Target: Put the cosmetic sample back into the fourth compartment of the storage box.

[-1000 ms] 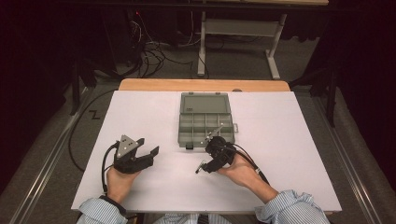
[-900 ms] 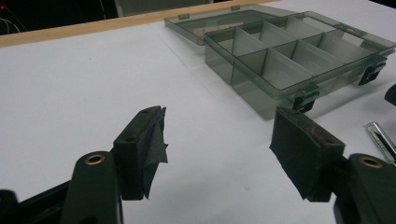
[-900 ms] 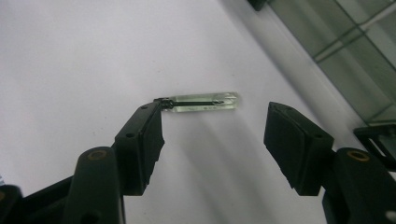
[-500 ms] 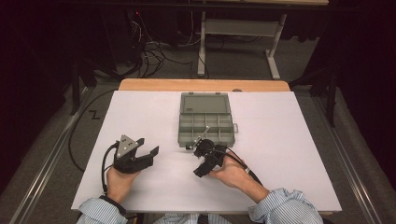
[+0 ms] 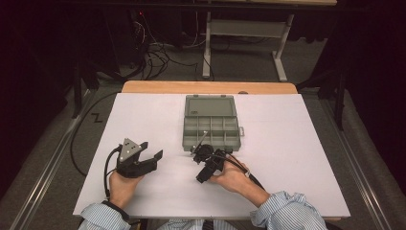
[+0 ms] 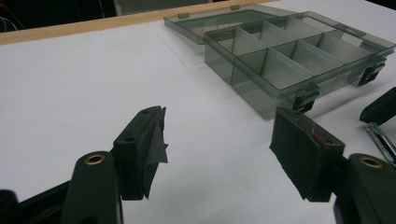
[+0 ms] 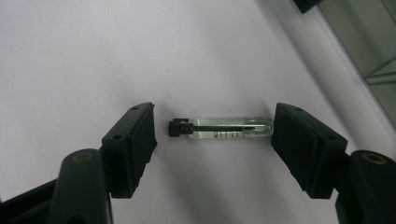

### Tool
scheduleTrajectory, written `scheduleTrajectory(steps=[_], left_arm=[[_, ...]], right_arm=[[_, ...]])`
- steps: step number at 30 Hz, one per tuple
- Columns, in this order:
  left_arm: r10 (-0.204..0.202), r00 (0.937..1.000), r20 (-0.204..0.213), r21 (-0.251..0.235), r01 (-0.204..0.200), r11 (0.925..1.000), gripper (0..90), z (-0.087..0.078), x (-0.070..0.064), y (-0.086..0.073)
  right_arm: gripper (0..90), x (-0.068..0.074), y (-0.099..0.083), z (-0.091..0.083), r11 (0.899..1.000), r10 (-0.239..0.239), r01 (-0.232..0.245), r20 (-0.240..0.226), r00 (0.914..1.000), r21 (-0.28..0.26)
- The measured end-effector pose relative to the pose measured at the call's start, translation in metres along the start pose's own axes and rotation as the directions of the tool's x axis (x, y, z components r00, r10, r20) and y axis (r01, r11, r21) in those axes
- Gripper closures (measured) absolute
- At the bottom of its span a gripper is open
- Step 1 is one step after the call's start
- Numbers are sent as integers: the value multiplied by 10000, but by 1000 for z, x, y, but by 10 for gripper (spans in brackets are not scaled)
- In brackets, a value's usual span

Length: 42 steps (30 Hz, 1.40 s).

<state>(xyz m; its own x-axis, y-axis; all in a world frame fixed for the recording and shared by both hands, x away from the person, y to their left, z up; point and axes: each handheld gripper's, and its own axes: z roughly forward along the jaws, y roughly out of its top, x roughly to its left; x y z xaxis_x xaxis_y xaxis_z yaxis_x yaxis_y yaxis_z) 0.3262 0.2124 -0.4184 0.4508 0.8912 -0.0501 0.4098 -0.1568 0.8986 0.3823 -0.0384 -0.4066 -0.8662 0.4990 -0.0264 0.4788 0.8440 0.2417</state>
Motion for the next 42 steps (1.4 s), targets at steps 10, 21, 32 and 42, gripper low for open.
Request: scheduleTrajectory(steps=[10, 21, 32, 42], left_arm=[[-43, 10000, -7, 19, 43, 10000, 342, 0, 0, 0], [-69, 10000, -17, 12, 69, 10000, 342, 0, 1, 0], [68, 9999, -82, -8, -68, 10000, 343, 0, -1, 0], [124, 9998, -126, -47, -124, 9999, 343, 0, -2, 0]], right_arm=[[403, 2, -1, 1, 9998, -181, 180, 224, 9996, 65], [413, 1, -4, 1, 9996, -275, 276, 143, 9995, -67], [414, -4, -9, -5, 9990, -167, 167, -1, 9999, -424], [415, -16, -21, -23, 9941, 131, -129, 11, 9999, -1080]])
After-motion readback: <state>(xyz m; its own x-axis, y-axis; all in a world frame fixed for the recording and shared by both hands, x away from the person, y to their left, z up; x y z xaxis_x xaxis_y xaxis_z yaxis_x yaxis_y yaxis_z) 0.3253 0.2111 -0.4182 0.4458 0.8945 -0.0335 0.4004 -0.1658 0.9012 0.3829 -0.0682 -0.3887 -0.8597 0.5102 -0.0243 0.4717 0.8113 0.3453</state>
